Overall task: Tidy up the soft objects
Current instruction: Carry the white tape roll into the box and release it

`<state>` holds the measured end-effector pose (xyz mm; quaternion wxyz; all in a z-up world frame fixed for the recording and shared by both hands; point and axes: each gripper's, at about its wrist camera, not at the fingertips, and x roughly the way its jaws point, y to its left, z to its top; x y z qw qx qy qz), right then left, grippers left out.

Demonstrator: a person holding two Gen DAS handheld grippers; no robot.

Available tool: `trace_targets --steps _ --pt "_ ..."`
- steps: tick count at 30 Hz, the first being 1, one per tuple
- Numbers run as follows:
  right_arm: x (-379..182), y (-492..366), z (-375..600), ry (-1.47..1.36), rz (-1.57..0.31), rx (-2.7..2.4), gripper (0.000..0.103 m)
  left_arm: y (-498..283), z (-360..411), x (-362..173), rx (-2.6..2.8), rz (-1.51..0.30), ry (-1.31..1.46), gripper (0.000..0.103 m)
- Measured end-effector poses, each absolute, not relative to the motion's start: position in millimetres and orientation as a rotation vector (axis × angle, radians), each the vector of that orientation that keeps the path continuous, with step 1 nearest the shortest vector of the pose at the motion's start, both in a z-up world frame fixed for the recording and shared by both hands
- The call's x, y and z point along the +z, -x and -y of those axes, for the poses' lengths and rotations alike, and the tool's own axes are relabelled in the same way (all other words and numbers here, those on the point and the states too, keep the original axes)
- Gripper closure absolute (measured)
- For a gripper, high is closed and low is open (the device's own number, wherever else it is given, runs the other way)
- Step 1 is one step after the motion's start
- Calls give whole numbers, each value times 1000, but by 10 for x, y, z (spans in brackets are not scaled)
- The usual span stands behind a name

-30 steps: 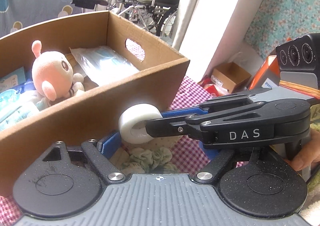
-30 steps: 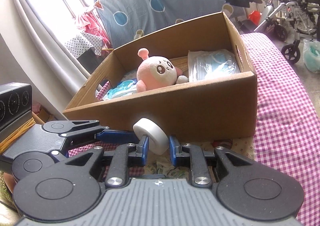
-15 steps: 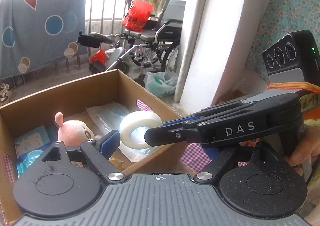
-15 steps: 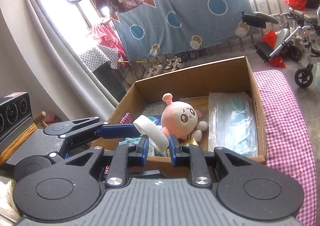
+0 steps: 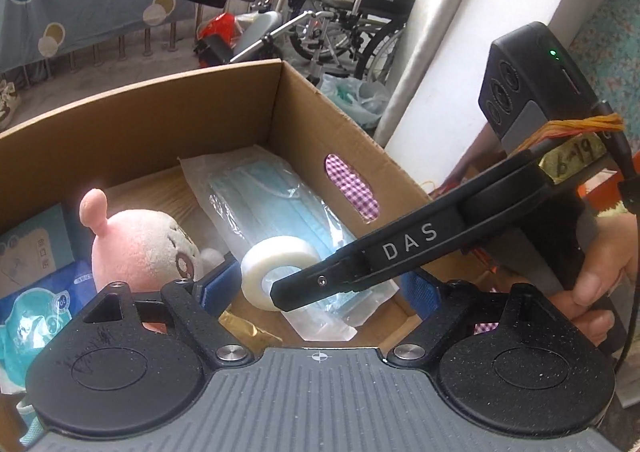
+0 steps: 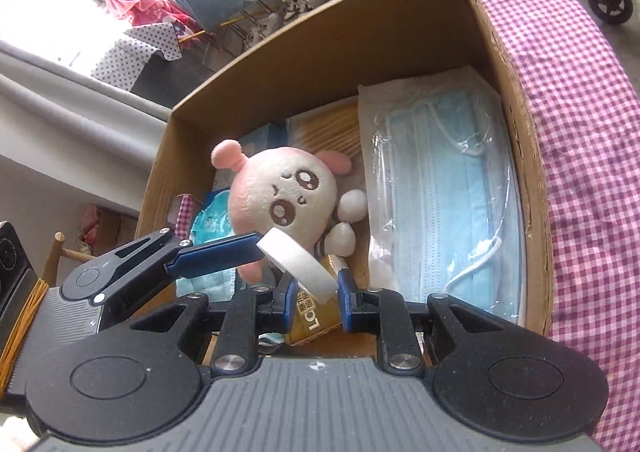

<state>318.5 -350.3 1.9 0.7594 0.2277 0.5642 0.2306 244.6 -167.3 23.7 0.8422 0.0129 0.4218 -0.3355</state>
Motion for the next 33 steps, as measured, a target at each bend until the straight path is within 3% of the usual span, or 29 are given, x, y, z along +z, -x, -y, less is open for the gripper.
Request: trace_targets --steps 9,20,33 --pt "-123 -3479 3343 -404 -1347 457 80 -2476 1530 183 -691 -937 7 16" --pt "42 -3538 3288 -278 -1308 361 78 -1961 1062 498 -680 -807 48 2" --pt "-186 -3579 2923 -83 -1301 323 79 -1682 570 488 -620 -778 178 1"
